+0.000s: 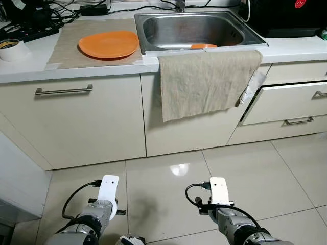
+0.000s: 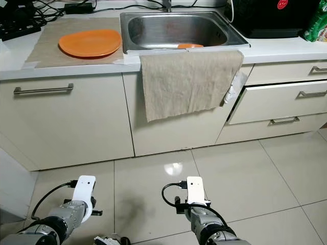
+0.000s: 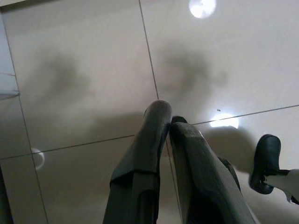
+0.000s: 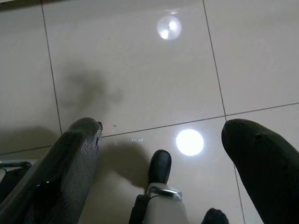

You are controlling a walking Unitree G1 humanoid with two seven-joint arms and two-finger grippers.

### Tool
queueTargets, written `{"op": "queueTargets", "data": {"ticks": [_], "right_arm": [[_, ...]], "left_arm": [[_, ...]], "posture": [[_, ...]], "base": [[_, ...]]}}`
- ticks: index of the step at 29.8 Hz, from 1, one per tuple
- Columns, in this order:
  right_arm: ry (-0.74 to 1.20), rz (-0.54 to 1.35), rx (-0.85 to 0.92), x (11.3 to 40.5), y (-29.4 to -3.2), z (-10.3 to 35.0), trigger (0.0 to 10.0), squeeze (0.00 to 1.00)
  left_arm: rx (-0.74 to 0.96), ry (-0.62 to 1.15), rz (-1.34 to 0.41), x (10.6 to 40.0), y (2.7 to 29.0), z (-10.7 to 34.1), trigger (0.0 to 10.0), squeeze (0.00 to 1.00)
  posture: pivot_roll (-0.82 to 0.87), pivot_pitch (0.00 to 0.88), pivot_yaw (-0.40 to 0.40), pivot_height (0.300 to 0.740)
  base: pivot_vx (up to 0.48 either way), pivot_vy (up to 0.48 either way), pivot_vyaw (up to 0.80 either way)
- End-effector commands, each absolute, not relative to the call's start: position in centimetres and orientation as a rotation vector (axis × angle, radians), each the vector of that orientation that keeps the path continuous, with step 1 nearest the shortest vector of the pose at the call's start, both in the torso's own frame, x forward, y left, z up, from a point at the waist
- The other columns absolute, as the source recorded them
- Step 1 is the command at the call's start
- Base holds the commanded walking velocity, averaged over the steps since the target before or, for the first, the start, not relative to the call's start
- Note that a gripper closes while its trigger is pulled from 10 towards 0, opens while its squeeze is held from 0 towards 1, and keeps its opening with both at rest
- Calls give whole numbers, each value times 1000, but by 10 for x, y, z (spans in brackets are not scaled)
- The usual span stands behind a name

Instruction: Kitchen organization

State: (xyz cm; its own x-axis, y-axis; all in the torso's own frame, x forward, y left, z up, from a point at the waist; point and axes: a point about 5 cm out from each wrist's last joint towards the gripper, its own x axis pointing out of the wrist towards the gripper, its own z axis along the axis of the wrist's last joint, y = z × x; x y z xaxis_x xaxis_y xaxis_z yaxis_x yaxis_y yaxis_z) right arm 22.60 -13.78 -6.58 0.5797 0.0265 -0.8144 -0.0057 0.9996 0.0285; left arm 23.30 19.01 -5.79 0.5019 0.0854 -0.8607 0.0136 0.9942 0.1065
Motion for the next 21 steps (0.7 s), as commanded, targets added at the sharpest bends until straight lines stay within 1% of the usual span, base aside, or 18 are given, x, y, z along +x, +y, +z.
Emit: {"op": "queueTargets", "data": {"ticks": [1,12,21], "right_arm": [[951,20,17,227,-140,-65,10000,0],[939,3,25,231,-143,-63,10000,0],[943,0,12,229,-147,-64,10000,0]], "left_arm": [[98,1040,67,233,194,-58,10000,0],[63,1021,74,239,188,-54,10000,0],[51,1035,78,233,188,-58,10000,0]], "posture": [[109,43,-22,740],[96,43,-26,740],[92,56,-36,740]], "base": [[0,0,0],[0,0,0],[0,0,0]]}}
